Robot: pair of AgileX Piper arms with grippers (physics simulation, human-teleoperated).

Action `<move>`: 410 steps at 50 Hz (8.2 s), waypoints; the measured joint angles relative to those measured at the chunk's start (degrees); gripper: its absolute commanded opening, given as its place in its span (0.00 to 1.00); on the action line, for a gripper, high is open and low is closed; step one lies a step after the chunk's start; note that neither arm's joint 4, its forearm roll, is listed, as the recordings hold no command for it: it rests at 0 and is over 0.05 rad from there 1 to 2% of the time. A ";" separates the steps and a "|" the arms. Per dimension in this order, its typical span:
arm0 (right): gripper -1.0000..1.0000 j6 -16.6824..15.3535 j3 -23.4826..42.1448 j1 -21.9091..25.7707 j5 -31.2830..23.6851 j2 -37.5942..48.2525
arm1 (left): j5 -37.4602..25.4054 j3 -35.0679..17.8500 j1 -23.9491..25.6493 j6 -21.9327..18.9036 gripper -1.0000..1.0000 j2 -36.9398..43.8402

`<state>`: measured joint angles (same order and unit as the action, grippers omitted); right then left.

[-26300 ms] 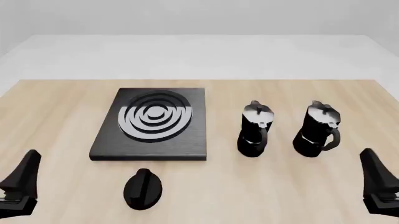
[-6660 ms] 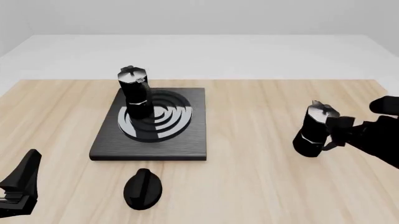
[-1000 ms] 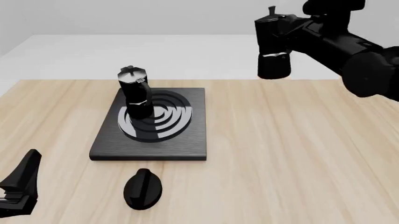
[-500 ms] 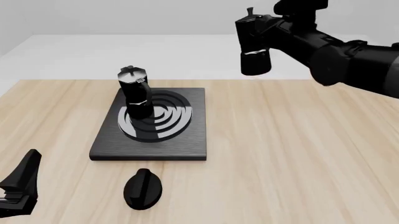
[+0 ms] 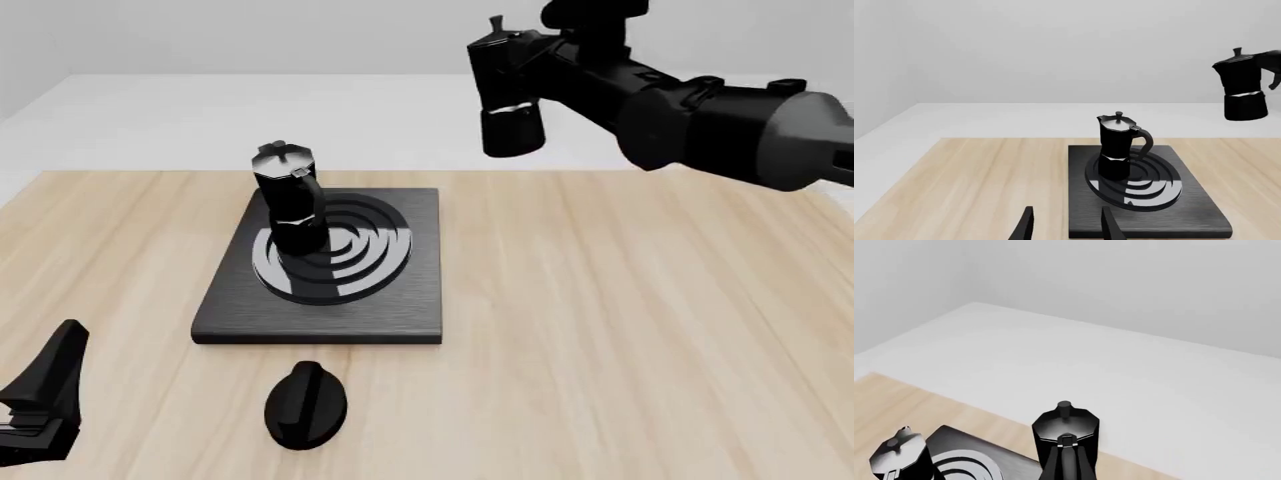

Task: Put both moka pots on the stove.

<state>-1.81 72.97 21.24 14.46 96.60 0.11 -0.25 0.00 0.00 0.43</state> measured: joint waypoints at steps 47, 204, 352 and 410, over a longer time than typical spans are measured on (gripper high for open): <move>0.00 1.72 5.69 4.73 -1.07 6.35 | 0.00 0.00 0.00 0.00 1.00 0.00; 0.00 2.42 26.91 13.99 -7.78 27.45 | 0.00 0.00 0.00 0.00 1.00 0.00; 0.00 7.24 8.98 15.25 -4.38 18.77 | 0.00 0.00 0.00 0.00 1.00 0.00; 0.00 9.54 6.17 15.44 -3.83 17.30 | 0.00 0.00 0.00 0.00 1.00 0.00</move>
<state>7.72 79.15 36.68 10.62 113.90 0.11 -0.25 0.00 0.00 0.43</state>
